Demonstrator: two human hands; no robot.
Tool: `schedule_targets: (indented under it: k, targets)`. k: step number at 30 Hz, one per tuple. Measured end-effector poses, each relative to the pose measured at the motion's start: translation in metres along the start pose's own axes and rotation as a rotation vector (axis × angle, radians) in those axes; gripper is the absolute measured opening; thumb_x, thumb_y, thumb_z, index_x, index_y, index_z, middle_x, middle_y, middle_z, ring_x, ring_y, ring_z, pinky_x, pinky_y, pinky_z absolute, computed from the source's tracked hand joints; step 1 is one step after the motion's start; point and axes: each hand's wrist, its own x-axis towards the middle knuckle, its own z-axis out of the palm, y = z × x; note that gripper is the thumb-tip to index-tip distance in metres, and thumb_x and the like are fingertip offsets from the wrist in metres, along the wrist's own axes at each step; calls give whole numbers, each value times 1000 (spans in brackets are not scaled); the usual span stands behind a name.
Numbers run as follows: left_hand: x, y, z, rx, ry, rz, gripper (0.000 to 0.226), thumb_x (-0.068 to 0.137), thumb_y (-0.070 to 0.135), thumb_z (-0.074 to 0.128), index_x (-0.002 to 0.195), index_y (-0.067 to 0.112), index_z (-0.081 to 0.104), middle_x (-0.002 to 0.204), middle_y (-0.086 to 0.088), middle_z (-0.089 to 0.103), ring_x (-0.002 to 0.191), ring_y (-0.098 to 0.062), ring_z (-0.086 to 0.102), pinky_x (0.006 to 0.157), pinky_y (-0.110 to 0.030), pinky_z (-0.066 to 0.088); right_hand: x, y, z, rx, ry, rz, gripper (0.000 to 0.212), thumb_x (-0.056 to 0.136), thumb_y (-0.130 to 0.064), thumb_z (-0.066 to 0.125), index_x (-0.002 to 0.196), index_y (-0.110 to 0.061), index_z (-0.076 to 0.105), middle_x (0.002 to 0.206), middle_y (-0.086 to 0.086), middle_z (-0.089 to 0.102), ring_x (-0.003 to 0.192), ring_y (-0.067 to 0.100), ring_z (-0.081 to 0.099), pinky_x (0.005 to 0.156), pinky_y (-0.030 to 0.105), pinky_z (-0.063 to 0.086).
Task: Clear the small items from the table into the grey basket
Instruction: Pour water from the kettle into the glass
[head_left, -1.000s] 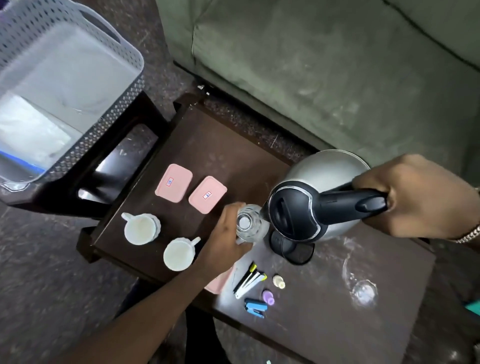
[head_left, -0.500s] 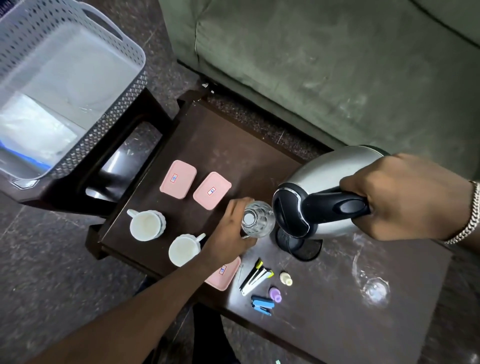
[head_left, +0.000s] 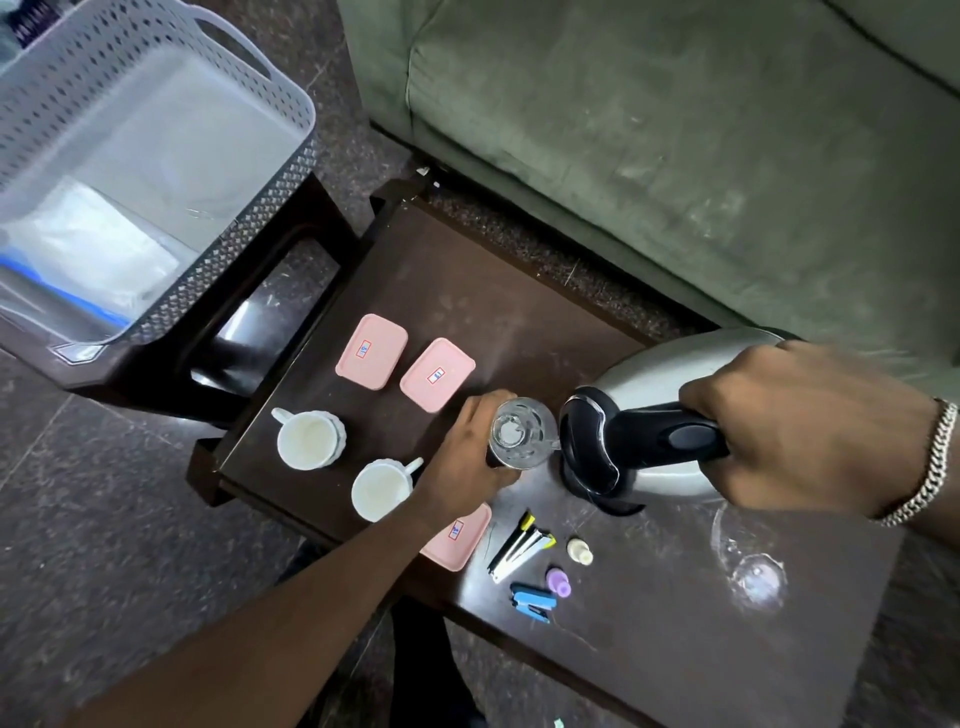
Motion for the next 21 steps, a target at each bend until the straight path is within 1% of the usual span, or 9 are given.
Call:
schedule_targets:
  k: [2, 7, 10, 13, 15, 17, 21]
  targets:
    - [0, 0, 0, 8, 5, -6, 86, 67, 3, 85, 142, 24, 47, 137, 1, 49, 122, -14, 56, 106, -21, 43, -1, -1, 1, 1, 3, 9, 20, 59, -40, 45, 67, -21, 45, 52, -3, 40, 47, 21, 37, 43, 24, 17]
    - [0, 0, -1, 23, -2, -2, 87, 68, 3, 86, 142, 25, 46, 135, 1, 50, 120, -15, 57, 104, -26, 47, -2, -2, -1, 9, 1, 17, 20, 56, -39, 44, 63, -20, 45, 48, -3, 38, 44, 23, 39, 42, 22, 17]
    - [0, 0, -1, 22, -6, -6, 87, 69, 4, 86, 143, 27, 45, 136, 3, 49, 120, -14, 57, 103, -26, 47, -3, -2, -1, 26, 5, 20, 23, 56, -41, 39, 62, -19, 45, 47, -3, 38, 44, 25, 41, 43, 23, 22]
    - [0, 0, -2, 26, -2, -1, 88, 68, 3, 85, 143, 25, 46, 136, 1, 50, 121, -15, 57, 105, -26, 46, -2, -1, -1, 24, 16, 28, 21, 55, -39, 43, 62, -19, 45, 48, -3, 42, 45, 26, 47, 45, 25, 30]
    - [0, 0, -2, 27, -2, 6, 87, 67, 2, 84, 143, 23, 46, 135, 1, 50, 122, -16, 56, 106, -26, 46, -2, -1, -3, 32, 14, 33, 23, 55, -40, 40, 61, -19, 44, 47, -3, 39, 45, 27, 47, 45, 25, 32]
    - [0, 1, -2, 25, -4, 9, 86, 67, 2, 84, 142, 23, 47, 135, 1, 51, 122, -15, 56, 106, -25, 45, -2, -1, -6, 37, -3, 40, 25, 55, -42, 36, 60, -19, 43, 47, -4, 38, 45, 27, 48, 45, 25, 33]
    - [0, 1, -2, 22, -7, 7, 87, 68, 2, 85, 142, 25, 46, 135, 2, 50, 122, -13, 55, 104, -20, 43, -1, -3, -10, 24, -10, 54, 20, 55, -39, 43, 61, -20, 44, 48, -4, 40, 45, 25, 50, 44, 24, 34]
